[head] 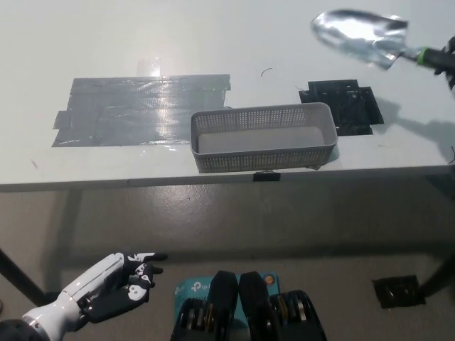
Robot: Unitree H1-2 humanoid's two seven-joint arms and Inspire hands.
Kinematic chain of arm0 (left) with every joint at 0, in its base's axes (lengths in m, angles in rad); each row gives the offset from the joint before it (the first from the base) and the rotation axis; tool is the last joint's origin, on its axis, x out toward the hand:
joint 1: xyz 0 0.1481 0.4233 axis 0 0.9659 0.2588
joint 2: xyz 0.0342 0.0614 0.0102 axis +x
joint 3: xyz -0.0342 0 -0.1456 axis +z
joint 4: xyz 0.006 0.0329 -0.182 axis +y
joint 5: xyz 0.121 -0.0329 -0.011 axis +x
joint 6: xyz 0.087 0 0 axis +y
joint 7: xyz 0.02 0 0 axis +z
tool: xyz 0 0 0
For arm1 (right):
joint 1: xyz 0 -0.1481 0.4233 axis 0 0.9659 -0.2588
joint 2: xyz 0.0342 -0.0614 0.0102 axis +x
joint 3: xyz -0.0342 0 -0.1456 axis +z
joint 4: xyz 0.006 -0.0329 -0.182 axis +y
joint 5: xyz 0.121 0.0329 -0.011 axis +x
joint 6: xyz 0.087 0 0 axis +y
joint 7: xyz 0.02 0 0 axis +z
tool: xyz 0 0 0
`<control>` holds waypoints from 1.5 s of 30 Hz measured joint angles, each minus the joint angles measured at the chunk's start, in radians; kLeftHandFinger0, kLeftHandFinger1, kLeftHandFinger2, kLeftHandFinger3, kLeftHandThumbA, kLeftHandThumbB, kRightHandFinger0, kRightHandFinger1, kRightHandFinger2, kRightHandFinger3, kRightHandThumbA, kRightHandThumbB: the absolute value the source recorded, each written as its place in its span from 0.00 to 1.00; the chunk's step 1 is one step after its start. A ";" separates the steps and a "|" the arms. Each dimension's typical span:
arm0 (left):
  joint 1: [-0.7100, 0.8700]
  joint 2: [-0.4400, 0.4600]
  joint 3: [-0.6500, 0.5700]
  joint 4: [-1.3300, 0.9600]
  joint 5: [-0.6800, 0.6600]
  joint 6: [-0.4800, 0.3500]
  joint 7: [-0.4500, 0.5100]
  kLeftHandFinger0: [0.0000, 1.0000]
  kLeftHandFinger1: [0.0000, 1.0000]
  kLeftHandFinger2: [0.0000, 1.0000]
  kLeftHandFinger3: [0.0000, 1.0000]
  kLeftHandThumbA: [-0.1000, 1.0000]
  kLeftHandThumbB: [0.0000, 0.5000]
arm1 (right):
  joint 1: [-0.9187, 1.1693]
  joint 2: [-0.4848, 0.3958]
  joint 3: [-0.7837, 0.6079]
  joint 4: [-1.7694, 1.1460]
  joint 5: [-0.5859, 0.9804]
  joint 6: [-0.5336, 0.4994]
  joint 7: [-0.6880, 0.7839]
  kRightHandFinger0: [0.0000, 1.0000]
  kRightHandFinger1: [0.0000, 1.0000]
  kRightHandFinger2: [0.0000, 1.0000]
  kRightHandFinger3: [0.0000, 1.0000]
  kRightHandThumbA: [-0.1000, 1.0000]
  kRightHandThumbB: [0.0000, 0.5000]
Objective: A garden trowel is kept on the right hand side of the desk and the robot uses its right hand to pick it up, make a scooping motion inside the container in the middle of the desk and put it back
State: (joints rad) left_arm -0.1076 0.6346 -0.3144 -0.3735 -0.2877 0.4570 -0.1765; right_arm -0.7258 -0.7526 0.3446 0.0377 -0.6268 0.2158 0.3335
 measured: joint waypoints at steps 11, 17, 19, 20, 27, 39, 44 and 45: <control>-0.019 0.009 0.000 0.000 -0.002 0.000 -0.006 0.84 0.87 0.89 1.00 1.00 0.43 | 0.043 -0.049 -0.001 -0.020 0.026 -0.071 0.102 0.00 0.10 0.40 0.30 0.00 0.35; -0.024 0.010 -0.001 0.000 -0.002 0.000 -0.006 0.85 0.88 0.91 1.00 1.00 0.44 | 0.030 -0.051 -0.001 0.003 0.012 -0.089 0.132 0.00 0.02 0.35 0.18 0.00 0.48; -0.028 0.012 -0.001 0.000 -0.002 0.000 -0.006 0.85 0.88 0.92 1.00 1.00 0.45 | 0.014 -0.051 0.002 0.017 0.000 -0.107 0.136 0.00 0.02 0.36 0.17 0.00 0.49; -0.030 0.012 -0.001 0.000 -0.002 0.000 -0.006 0.84 0.88 0.92 1.00 1.00 0.45 | 0.008 -0.051 0.004 0.021 -0.009 -0.115 0.137 0.00 0.02 0.37 0.17 0.00 0.48; -0.051 0.014 -0.007 0.000 -0.002 0.000 -0.007 0.84 0.88 0.91 1.00 1.00 0.45 | -0.063 -0.048 0.039 0.049 -0.067 -0.190 0.139 0.00 0.01 0.29 0.00 0.00 0.42; -0.093 0.028 -0.020 0.000 -0.006 0.000 -0.007 0.78 0.84 0.88 1.00 1.00 0.44 | -0.076 -0.031 0.075 0.061 -0.152 -0.276 0.142 0.00 0.09 0.46 0.12 0.00 0.29; -0.104 0.028 -0.024 0.000 -0.006 0.000 -0.007 0.77 0.83 0.87 1.00 1.00 0.42 | -0.076 -0.031 0.084 0.074 -0.202 -0.289 0.154 0.00 0.08 0.43 0.07 0.00 0.27; -0.106 0.028 -0.025 0.000 -0.005 0.000 -0.007 0.77 0.83 0.87 1.00 1.00 0.41 | -0.076 -0.031 0.085 0.084 -0.210 -0.293 0.154 0.00 0.08 0.43 0.08 0.00 0.27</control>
State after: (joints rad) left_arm -0.2139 0.6628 -0.3390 -0.3737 -0.2930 0.4571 -0.1835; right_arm -0.8021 -0.7836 0.4294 0.1217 -0.8372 -0.0770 0.4870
